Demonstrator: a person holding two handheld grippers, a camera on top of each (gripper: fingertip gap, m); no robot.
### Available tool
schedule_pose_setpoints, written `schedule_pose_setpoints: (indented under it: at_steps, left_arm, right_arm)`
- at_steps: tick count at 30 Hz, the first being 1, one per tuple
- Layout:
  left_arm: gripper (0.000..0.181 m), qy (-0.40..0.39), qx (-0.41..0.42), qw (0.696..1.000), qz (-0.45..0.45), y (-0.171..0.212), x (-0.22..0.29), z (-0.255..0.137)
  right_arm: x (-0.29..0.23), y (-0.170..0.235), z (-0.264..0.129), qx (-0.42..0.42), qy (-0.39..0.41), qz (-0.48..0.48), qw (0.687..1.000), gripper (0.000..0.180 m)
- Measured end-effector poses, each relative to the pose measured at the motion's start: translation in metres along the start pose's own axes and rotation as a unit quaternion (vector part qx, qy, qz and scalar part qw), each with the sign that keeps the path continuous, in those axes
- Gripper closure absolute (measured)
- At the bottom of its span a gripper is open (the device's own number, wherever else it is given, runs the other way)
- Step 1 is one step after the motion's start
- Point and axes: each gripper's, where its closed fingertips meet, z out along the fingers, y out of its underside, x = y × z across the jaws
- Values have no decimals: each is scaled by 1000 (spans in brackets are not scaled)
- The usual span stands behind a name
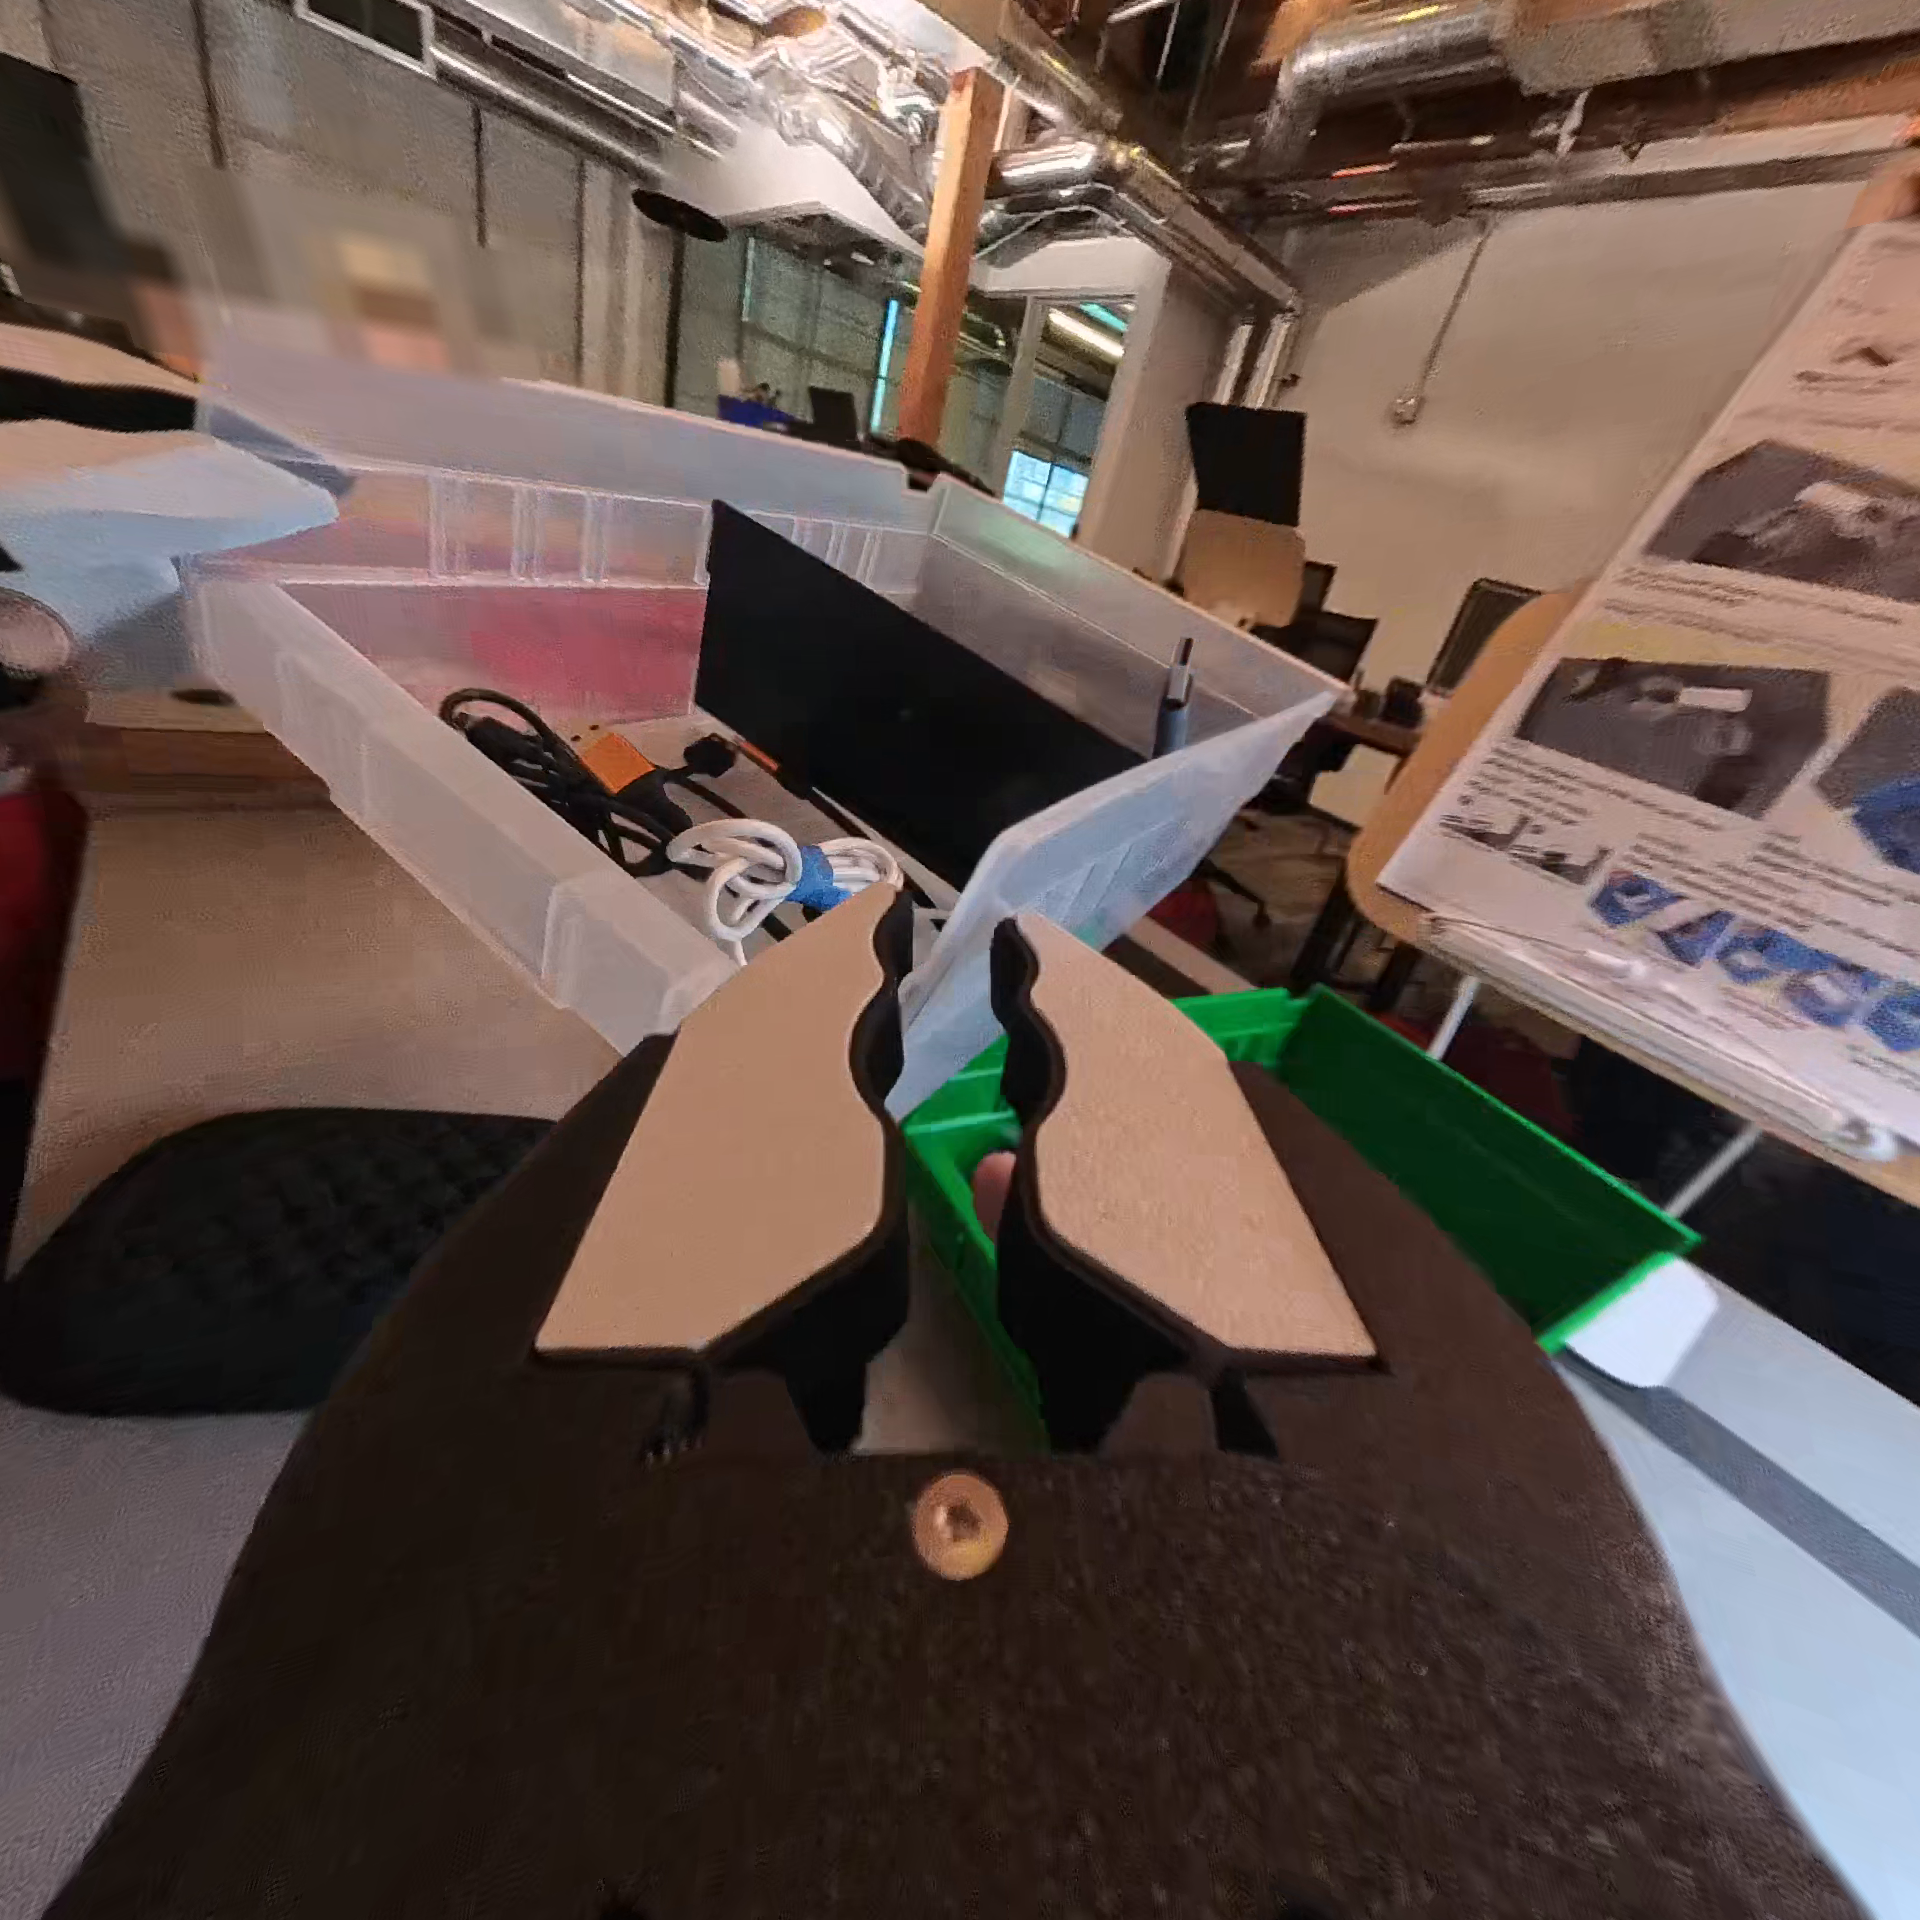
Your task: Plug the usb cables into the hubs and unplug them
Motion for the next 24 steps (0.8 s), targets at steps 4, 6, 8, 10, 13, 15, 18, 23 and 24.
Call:
schedule_pose_setpoints:
  at_steps: [4, 6, 8, 10, 13, 15, 18, 23, 24]
  left_arm:
    - [167, -33, -62, 997, 35, 52, -22, -15]
    - [168, -43, -91, 994, 40, 80, -26, -12]
    - [169, -41, -114, 992, 31, 109, -25, -6]
    - [169, -46, -107, 993, 10, 127, -21, 1]
    - [169, -53, -136, 989, -23, 156, -21, 16]
    - [167, -41, -192, 980, -34, 184, -17, 26]
    - [154, -19, -187, 978, -90, 191, -15, 33]
    - [138, 62, -203, 977, 5, 157, 0, 44]
    - [134, 110, -220, 969, 15, 157, 19, 51]
  right_arm:
    - [-32, 50, 53, -28, -67, 59, 996, 166]
    - [-41, 80, 70, -58, -79, 74, 992, 166]
    - [-44, 111, 81, -93, -81, 75, 990, 166]
    - [-38, 129, 88, -104, -67, 83, 989, 166]
    - [-36, 152, 89, -180, -67, 41, 981, 157]
    - [-31, 151, 82, -183, -64, 14, 981, 146]
    - [-15, 154, 63, -238, -95, 2, 967, 131]
    - [30, 192, 43, -393, -130, -141, 899, 109]
    - [37, 205, 43, -429, -141, -171, 876, 105]
